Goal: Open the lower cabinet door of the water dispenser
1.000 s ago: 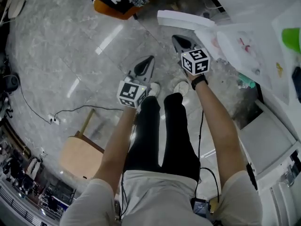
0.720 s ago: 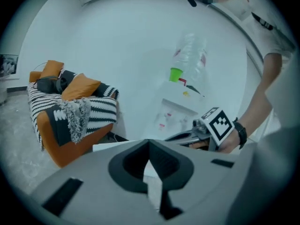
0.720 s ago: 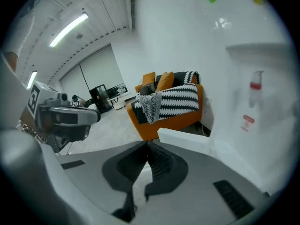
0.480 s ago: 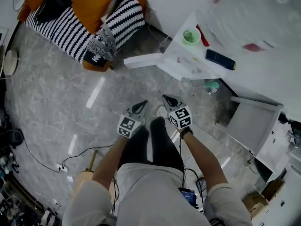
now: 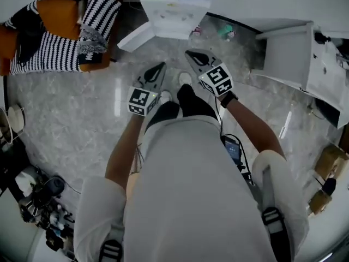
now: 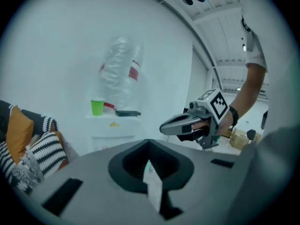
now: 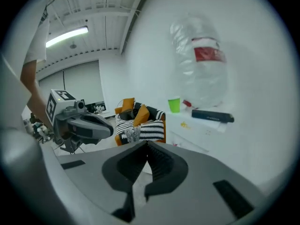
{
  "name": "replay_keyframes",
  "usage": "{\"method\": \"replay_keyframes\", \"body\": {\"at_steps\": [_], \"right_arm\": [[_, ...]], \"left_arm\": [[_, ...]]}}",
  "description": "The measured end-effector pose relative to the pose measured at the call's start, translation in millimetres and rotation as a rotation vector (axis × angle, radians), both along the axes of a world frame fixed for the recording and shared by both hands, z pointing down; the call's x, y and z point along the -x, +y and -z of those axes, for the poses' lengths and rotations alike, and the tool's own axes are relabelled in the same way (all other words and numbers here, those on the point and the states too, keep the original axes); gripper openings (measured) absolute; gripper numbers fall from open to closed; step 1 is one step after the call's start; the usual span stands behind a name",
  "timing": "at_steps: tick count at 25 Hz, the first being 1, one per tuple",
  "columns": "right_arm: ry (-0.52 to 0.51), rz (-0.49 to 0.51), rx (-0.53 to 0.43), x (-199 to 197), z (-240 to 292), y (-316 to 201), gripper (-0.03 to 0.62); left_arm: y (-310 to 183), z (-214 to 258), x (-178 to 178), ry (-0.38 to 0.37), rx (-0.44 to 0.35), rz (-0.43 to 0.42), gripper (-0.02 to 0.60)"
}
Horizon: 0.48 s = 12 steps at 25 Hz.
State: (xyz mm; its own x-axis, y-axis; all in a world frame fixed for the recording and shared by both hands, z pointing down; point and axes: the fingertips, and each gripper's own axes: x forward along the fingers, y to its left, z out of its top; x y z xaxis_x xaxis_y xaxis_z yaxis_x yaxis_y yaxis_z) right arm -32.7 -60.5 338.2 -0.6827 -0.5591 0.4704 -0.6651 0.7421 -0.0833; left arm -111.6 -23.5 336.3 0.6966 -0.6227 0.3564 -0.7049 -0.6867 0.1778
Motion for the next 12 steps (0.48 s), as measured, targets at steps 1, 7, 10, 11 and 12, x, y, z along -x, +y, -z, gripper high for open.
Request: {"method": "replay_keyframes", "body": {"at_steps": [1,7,10,11,12], "right_arm": [[-0.016,-0.043,-0.011,-11,11,7,0.008],[-0.106,-0.289,-0.052,-70,71,2,0.008],[-0.112,-0.325,-0.057,-83,88,-2,0.008],[-0.1,-0.324,-0.061,-85,93,-2,0.008],[-0.08,-0.318,-0.065,-86,97,-2,0.008]], "left_arm": [[2,11,-6,0.009,-0.022,-0.007,0.005],[-20,79,-31,0.084,-0.144,0.014,0.005],[-29,106,-38,0.099,-0.192,0.03,0.005],[-31,113,-40,0.101,-0.203,0.035,0.005],[-32,120,-42,0.103,-0.212,0.041,0.005]]}}
